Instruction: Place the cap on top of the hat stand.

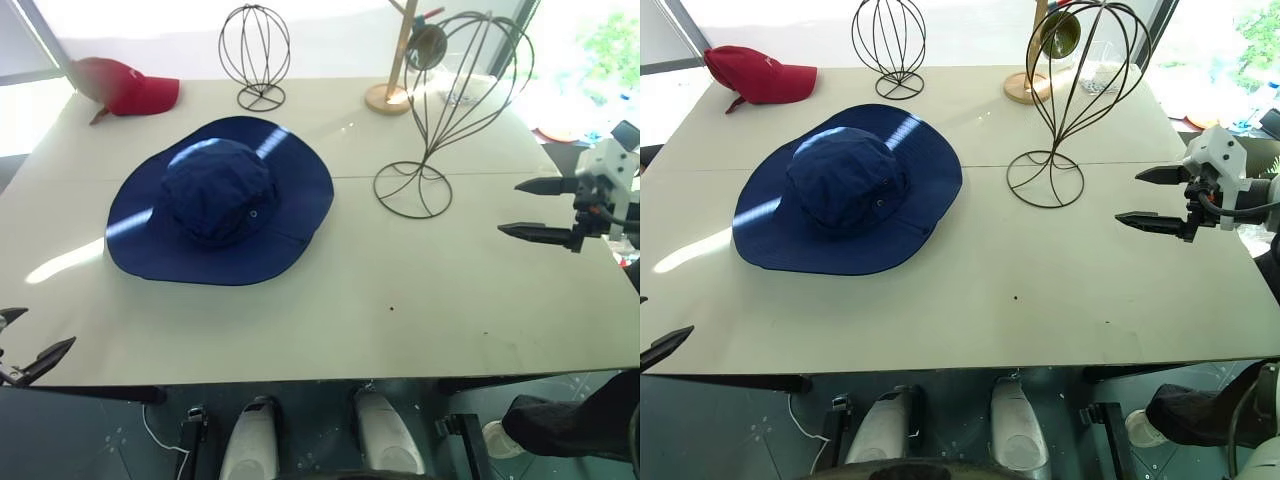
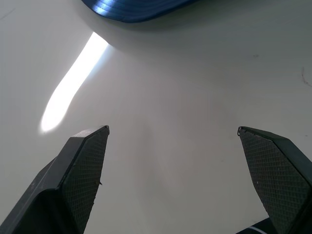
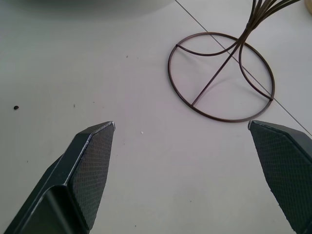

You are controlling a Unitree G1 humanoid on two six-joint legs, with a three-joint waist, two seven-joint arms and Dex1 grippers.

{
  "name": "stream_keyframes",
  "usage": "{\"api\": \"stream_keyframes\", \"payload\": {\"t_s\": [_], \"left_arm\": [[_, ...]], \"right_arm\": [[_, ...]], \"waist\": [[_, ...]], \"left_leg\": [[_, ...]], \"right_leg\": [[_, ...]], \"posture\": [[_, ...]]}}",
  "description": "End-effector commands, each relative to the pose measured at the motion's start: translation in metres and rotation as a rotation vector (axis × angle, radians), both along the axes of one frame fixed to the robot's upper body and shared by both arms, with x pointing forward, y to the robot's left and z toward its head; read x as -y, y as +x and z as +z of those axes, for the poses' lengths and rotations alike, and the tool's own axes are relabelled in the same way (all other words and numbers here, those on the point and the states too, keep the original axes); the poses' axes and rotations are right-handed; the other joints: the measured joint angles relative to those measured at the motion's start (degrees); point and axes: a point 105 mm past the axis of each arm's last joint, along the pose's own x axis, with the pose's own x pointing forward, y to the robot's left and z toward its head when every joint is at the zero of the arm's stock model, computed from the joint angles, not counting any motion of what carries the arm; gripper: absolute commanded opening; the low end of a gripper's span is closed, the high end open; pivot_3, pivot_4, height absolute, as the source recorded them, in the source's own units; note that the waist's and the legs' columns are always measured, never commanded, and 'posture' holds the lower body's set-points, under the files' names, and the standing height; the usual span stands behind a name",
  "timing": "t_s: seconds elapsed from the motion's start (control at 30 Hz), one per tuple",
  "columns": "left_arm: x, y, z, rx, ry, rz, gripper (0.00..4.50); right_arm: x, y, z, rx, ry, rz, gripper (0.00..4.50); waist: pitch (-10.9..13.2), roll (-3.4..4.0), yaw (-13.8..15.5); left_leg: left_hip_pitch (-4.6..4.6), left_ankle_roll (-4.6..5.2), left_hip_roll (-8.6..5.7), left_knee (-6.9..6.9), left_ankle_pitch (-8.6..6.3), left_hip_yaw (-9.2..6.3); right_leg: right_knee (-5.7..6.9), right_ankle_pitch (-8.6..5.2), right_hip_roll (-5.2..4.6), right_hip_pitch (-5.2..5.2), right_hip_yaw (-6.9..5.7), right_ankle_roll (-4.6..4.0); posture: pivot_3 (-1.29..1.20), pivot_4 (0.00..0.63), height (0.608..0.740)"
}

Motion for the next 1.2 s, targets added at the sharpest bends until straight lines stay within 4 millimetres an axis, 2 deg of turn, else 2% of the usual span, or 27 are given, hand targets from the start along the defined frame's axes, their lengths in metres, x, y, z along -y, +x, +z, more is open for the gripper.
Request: {"api": "stream_keyframes", "payload": {"t_s": [0.03, 0.17, 0.3, 0.47, 0.6, 0.77, 0.9, 1.03, 1.2], "left_arm": [[-0.001, -0.001, 0.010, 0.025, 0.026, -0.011, 4.42], [-0.002, 0.003, 0.012, 0.038, 0.025, 0.001, 4.42], [0.002, 0.015, 0.012, 0.030, 0.066, -0.057, 4.42], [0.010, 0.025, 0.026, 0.041, 0.133, -0.171, 4.42], [0.035, 0.038, 0.049, 0.106, 0.289, -0.357, 4.42], [0.067, 0.048, 0.062, 0.176, 0.458, -0.577, 4.42], [0.104, 0.065, 0.055, 0.223, 0.513, -0.730, 4.42], [0.117, 0.074, 0.044, 0.230, 0.542, -0.802, 4.42], [0.133, 0.085, 0.024, 0.235, 0.626, -0.906, 4.42]], "right_arm": [[0.004, -0.002, 0.009, 0.042, -0.002, -0.004, 4.50], [0.004, -0.001, 0.010, 0.046, 0.014, -0.009, 4.50], [0.004, 0.001, 0.008, 0.018, 0.017, -0.010, 4.50], [-0.001, -0.004, 0.020, 0.026, 0.021, 0.027, 4.50], [-0.022, -0.023, 0.037, 0.020, 0.064, 0.127, 4.50], [-0.052, -0.056, 0.037, -0.041, 0.063, 0.247, 4.50], [-0.080, -0.082, 0.027, -0.102, 0.086, 0.321, 4.50], [-0.091, -0.094, 0.023, -0.120, 0.088, 0.324, 4.50], [-0.097, -0.099, 0.021, -0.112, 0.088, 0.305, 4.50]], "waist": [[0.0, 0.00, 0.0], [0.0, 0.00, 0.0], [0.0, 0.00, 0.1], [0.0, 0.00, 0.0], [0.0, 0.05, 0.1], [0.0, 0.04, 0.3], [0.0, 0.06, 0.4], [0.0, 0.05, 0.2], [0.0, 0.04, 0.3]], "left_leg": [[0.00, 0.00, 0.00, 0.00, 0.00, 0.00], [0.01, 0.00, 0.00, 0.02, 0.00, 0.00], [0.01, 0.00, 0.00, 0.08, 0.00, 0.00], [0.05, 0.00, 0.00, 0.09, 0.01, 0.00], [0.04, 0.00, 0.00, 0.08, 0.01, 0.01], [0.05, 0.00, 0.01, 0.07, 0.01, 0.00], [0.09, 0.00, 0.00, 0.16, 0.01, 0.01], [0.10, 0.01, 0.01, 0.17, 0.01, 0.01], [0.12, 0.01, 0.01, 0.18, 0.02, 0.00]], "right_leg": [[0.00, 0.00, 0.00, 0.00, 0.00, 0.00], [0.04, 0.00, 0.01, 0.00, 0.00, 0.00], [0.12, 0.00, 0.01, 0.01, 0.00, 0.00], [0.24, 0.00, 0.03, -0.01, 0.00, 0.00], [0.38, -0.01, 0.03, -0.07, 0.02, 0.01], [0.43, -0.02, 0.03, -0.07, 0.01, 0.01], [0.46, -0.02, 0.03, -0.01, 0.02, 0.02], [0.49, -0.01, 0.06, 0.00, 0.02, 0.04], [0.53, 0.00, 0.09, 0.01, 0.03, 0.06]], "posture": [[0.00, 0.150, 0.739], [0.00, 0.150, 0.739], [0.00, 0.150, 0.739], [0.00, 0.150, 0.739], [0.00, 0.150, 0.739], [0.00, 0.150, 0.739], [0.00, 0.150, 0.739], [0.00, 0.150, 0.739], [0.00, 0.150, 0.739]]}}
